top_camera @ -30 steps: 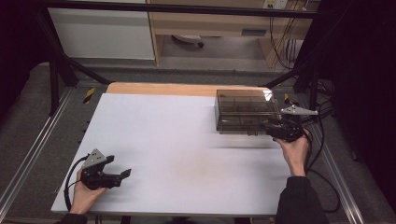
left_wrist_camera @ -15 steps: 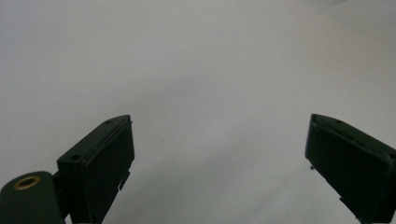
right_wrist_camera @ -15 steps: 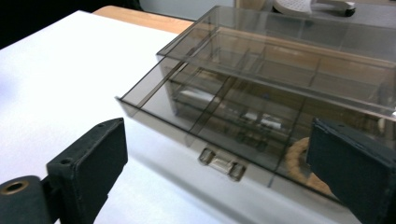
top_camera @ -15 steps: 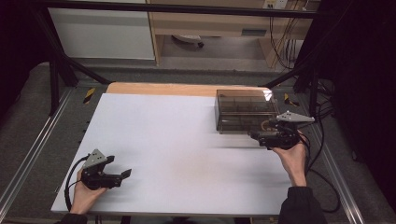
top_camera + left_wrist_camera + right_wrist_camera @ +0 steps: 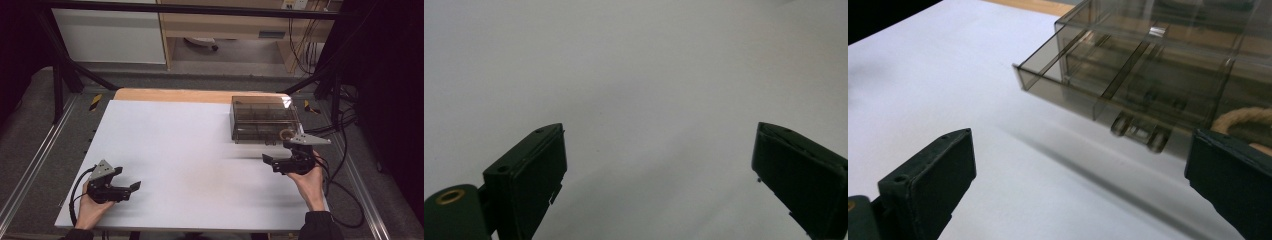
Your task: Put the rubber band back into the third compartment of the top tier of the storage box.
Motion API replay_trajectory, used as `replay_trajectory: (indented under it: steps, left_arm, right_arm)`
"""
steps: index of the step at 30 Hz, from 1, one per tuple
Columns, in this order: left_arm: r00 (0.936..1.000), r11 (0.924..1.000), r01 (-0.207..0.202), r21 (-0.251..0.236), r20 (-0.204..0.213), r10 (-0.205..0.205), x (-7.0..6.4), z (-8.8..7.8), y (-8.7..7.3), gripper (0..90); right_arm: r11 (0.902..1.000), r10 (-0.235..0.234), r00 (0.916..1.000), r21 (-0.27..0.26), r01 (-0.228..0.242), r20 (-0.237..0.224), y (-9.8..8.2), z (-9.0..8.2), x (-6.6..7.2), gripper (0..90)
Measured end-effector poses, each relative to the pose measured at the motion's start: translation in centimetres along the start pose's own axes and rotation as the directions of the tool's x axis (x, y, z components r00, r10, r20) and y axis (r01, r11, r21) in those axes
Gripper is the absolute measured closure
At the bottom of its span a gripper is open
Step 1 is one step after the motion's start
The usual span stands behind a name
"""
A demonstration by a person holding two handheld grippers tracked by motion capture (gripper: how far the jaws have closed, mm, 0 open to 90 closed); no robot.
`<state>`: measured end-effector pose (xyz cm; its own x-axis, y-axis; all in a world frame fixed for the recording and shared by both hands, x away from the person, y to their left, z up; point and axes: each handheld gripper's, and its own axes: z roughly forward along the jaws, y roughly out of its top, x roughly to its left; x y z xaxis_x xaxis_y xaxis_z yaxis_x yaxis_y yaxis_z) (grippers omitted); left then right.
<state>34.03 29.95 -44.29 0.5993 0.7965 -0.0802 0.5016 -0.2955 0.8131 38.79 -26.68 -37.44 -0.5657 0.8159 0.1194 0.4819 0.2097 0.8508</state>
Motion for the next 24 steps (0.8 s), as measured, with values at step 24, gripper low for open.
replay_trajectory:
  steps: [24]
  left_arm:
    - [0.9999, 1.0000, -0.005, 0.005, 0.013, 0.005, -0.2, 0.1, -0.1, 6.7]
  right_arm:
    - [0.9980, 0.051, 0.9966, 0.040, -0.048, -0.065, -7.9, -0.3, -0.1, 0.7]
